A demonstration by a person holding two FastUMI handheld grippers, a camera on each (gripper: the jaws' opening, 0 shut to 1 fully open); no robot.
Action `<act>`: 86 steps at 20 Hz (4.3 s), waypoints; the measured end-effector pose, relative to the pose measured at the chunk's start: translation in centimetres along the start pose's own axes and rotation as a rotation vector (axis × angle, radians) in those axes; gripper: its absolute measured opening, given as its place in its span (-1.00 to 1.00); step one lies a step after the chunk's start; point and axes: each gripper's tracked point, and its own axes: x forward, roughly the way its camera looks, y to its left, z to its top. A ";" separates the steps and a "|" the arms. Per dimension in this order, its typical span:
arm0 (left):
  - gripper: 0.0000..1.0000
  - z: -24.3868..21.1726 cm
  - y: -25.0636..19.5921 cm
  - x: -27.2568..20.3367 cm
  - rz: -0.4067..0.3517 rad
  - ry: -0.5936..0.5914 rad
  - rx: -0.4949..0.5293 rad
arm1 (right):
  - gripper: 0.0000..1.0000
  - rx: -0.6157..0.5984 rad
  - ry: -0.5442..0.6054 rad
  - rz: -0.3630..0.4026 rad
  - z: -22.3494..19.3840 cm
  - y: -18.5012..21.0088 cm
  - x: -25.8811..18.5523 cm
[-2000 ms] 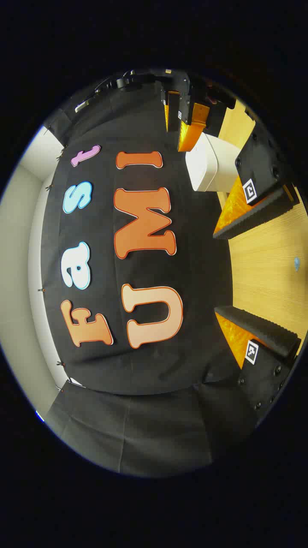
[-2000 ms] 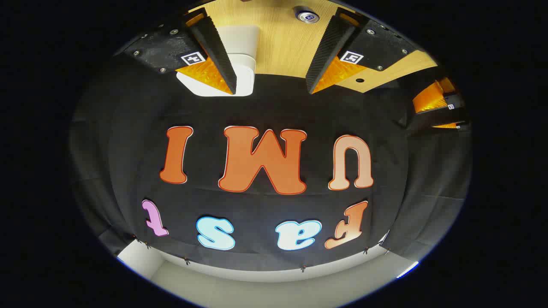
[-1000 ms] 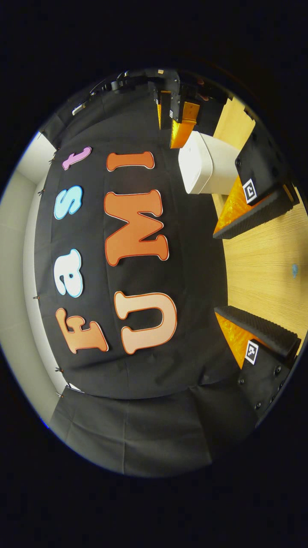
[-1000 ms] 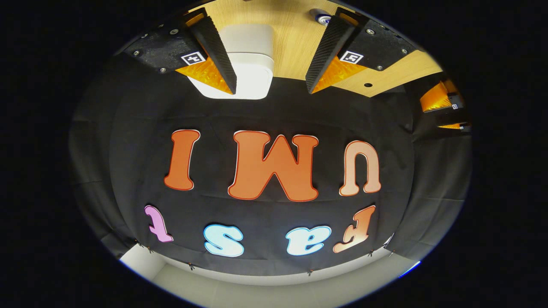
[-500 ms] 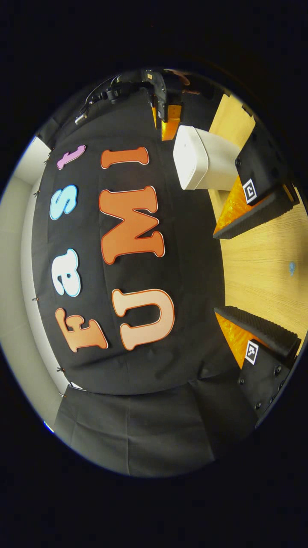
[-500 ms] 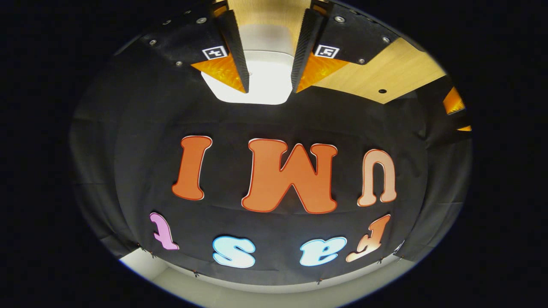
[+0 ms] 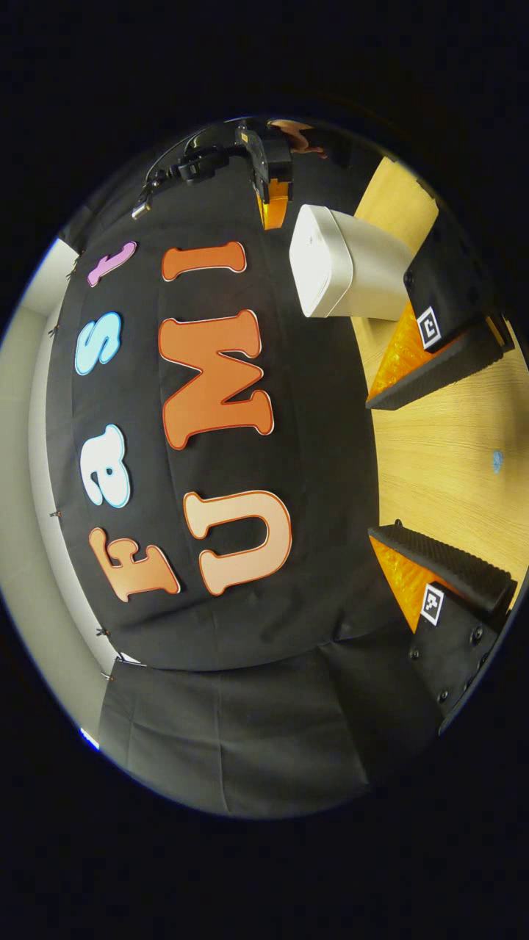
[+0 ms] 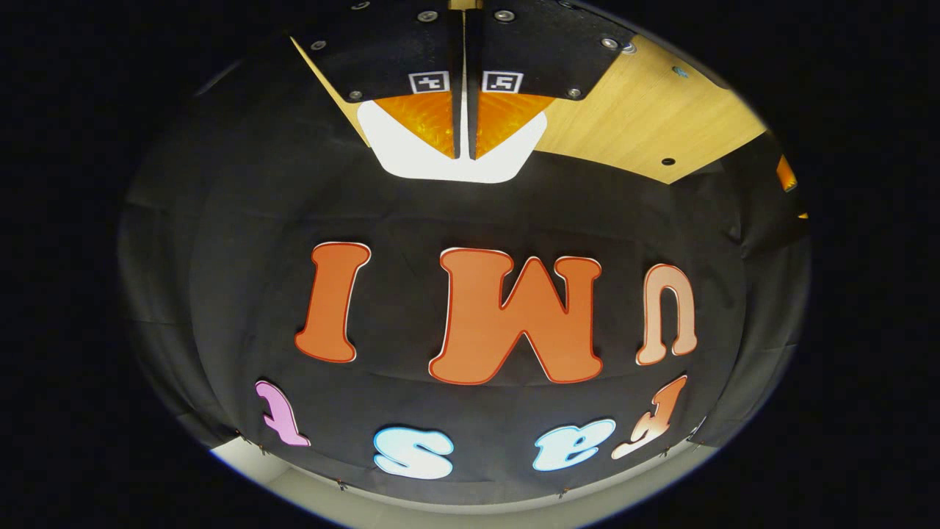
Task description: Press the lid of the desktop garbage bin to open it, pick up the crumpled paper on the desktop and throw it into the bin, then pick up the pop can on the desktop and drop it into the bin, and finally close the garbage bin lid.
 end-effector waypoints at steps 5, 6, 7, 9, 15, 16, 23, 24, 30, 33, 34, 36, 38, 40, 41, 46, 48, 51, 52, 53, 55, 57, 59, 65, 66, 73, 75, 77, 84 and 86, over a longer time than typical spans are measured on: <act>1.00 -0.3 -0.6 0.3 0.028 0.018 0.003 | -0.96 0.010 0.042 0.020 -1.4 -0.5 2.0; 0.99 -0.2 -0.8 0.3 0.034 0.021 0.003 | -0.96 0.006 0.049 0.026 -1.7 -0.6 2.4; 0.99 -0.4 -0.9 0.3 0.042 0.023 0.002 | -0.96 0.002 0.053 0.029 -1.9 -0.7 2.7; 0.99 -0.7 -1.2 0.3 0.054 0.031 -0.003 | -0.96 -0.001 0.071 0.041 -2.6 -0.7 3.6; 1.00 -1.5 -1.3 0.3 0.101 0.066 -0.014 | -0.96 -0.020 0.127 0.067 -4.4 -0.6 5.6; 1.00 -1.6 -1.4 0.5 0.104 0.070 -0.014 | -0.96 -0.021 0.135 0.072 -4.6 -0.6 5.9; 1.00 -2.1 -3.0 1.2 0.093 0.101 0.000 | -0.96 -0.023 0.160 0.086 -5.7 -0.8 6.4; 1.00 -2.2 -3.3 1.3 0.090 0.106 -0.001 | -0.97 -0.013 0.165 0.087 -5.8 -0.8 6.4; 1.00 -2.4 -5.1 1.8 0.061 0.123 0.005 | -0.98 -0.024 0.170 0.073 -6.6 -0.7 6.3; 0.99 -2.1 -5.4 1.5 0.051 0.113 0.011 | -0.98 -0.004 0.155 0.078 -5.7 -0.8 6.3; 1.00 -2.0 -5.2 1.4 0.050 0.109 0.011 | -0.99 -0.014 0.141 0.083 -5.2 -0.9 6.2; 0.99 -1.8 -4.8 1.5 0.049 0.096 0.020 | -0.98 -0.064 0.163 0.082 -5.4 -0.9 6.0; 0.99 -2.1 -4.6 1.8 0.033 0.105 0.013 | -0.98 -0.086 0.130 0.068 -4.1 -1.0 5.8; 1.00 -2.4 -4.3 1.9 0.009 0.103 0.009 | -0.98 -0.076 0.081 0.046 -2.2 -1.2 5.4; 1.00 -2.6 -4.0 2.1 -0.003 0.105 0.005 | -0.98 -0.075 0.058 0.033 -1.6 -1.3 5.0; 0.99 -3.9 -3.1 4.0 -0.067 0.125 -0.033 | -0.98 -0.094 -0.022 -0.047 2.1 -1.6 3.7; 0.99 -4.2 -2.6 4.6 -0.084 0.120 -0.037 | -0.99 -0.077 -0.053 -0.055 3.0 -1.2 3.1; 0.99 -5.6 -1.9 5.3 -0.110 0.147 -0.064 | -0.98 -0.087 -0.073 -0.047 2.9 0.3 1.9; 0.99 -5.9 -1.6 5.5 -0.114 0.153 -0.070 | -0.99 -0.095 -0.084 -0.043 2.9 0.8 1.5; 0.99 -6.4 -1.1 5.8 -0.115 0.160 -0.074 | -0.99 -0.102 -0.095 -0.042 2.9 1.3 1.2; 0.99 -7.3 -0.4 6.4 -0.117 0.179 -0.083 | -0.98 -0.121 -0.098 -0.052 2.2 2.0 0.7; 0.99 -8.5 -0.2 6.8 -0.136 0.209 -0.099 | -0.96 -0.129 -0.090 -0.032 1.3 3.3 0.0; 0.99 -9.8 0.0 7.2 -0.149 0.245 -0.105 | -0.78 -0.113 -0.066 0.004 0.0 4.8 -0.6; 1.00 -15.3 -0.4 8.0 -0.192 0.411 -0.098 | -0.06 -0.047 0.072 0.066 -5.4 8.8 -2.3; 1.00 -15.9 -0.7 8.1 -0.203 0.432 -0.096 | 0.07 -0.039 0.093 0.078 -6.3 9.5 -2.6; 1.00 -21.4 -1.5 7.4 -0.249 0.609 -0.117 | 0.55 -0.026 0.224 0.143 -11.6 12.6 -4.5; 0.94 -23.0 -1.5 6.6 -0.257 0.663 -0.122 | 0.62 -0.020 0.267 0.163 -13.5 13.5 -5.2; 1.00 -24.4 -1.8 5.9 -0.265 0.719 -0.142 | 0.68 -0.022 0.305 0.180 -14.8 14.6 -5.6; 0.94 -28.6 -2.1 3.8 -0.290 0.874 -0.141 | 0.78 -0.032 0.400 0.217 -18.8 16.3 -7.0; 0.96 -28.9 -2.1 3.9 -0.294 0.911 -0.149 | 0.81 -0.041 0.420 0.224 -19.7 16.6 -7.6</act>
